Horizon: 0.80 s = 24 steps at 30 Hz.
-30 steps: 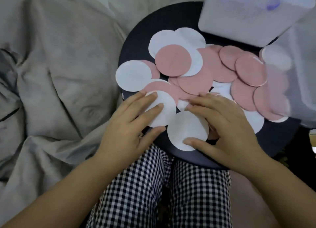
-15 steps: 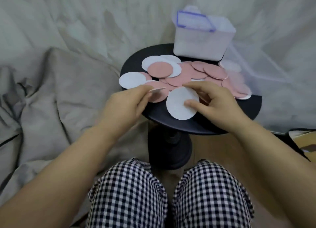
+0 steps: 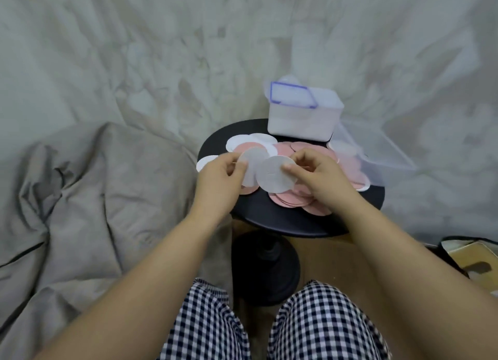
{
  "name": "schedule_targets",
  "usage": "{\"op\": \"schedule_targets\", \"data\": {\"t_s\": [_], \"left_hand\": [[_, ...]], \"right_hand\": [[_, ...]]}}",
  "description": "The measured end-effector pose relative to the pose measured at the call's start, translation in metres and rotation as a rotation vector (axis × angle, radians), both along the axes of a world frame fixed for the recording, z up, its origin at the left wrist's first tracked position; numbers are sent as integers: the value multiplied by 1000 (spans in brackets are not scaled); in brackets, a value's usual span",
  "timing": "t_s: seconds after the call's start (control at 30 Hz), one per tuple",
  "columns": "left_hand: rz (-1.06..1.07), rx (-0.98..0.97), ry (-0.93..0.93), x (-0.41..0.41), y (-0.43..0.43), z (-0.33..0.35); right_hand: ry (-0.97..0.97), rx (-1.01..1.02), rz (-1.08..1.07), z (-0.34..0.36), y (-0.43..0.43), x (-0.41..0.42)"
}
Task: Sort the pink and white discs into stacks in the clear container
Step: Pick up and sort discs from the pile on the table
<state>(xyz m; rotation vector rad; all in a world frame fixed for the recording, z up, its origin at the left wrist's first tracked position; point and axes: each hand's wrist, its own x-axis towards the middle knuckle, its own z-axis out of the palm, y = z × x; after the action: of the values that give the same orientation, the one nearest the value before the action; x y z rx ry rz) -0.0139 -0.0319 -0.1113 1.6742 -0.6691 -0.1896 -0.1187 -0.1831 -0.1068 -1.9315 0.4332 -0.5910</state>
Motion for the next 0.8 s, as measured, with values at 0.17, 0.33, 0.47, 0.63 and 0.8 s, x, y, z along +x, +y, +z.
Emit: {"op": "schedule_targets", "data": {"t_s": [0.17,0.33,0.47,0.63,0.8], "left_hand": [[-138,-14,112,-8,-9,-7],[-84,-12,87,-4,-12,-8],[37,-124,110,11,2,-6],[138,-198,149,33,31,-7],[210,-215,147,41,49,-14]], "right_hand": [[-37,37,-66,-9,-4,5],[-35,56,-70,-12,-5,6],[66,-64,-67,-14,-8,5],[172,-369,-50,-13,-3,6],[247,-713,125,-4,24,21]]}}
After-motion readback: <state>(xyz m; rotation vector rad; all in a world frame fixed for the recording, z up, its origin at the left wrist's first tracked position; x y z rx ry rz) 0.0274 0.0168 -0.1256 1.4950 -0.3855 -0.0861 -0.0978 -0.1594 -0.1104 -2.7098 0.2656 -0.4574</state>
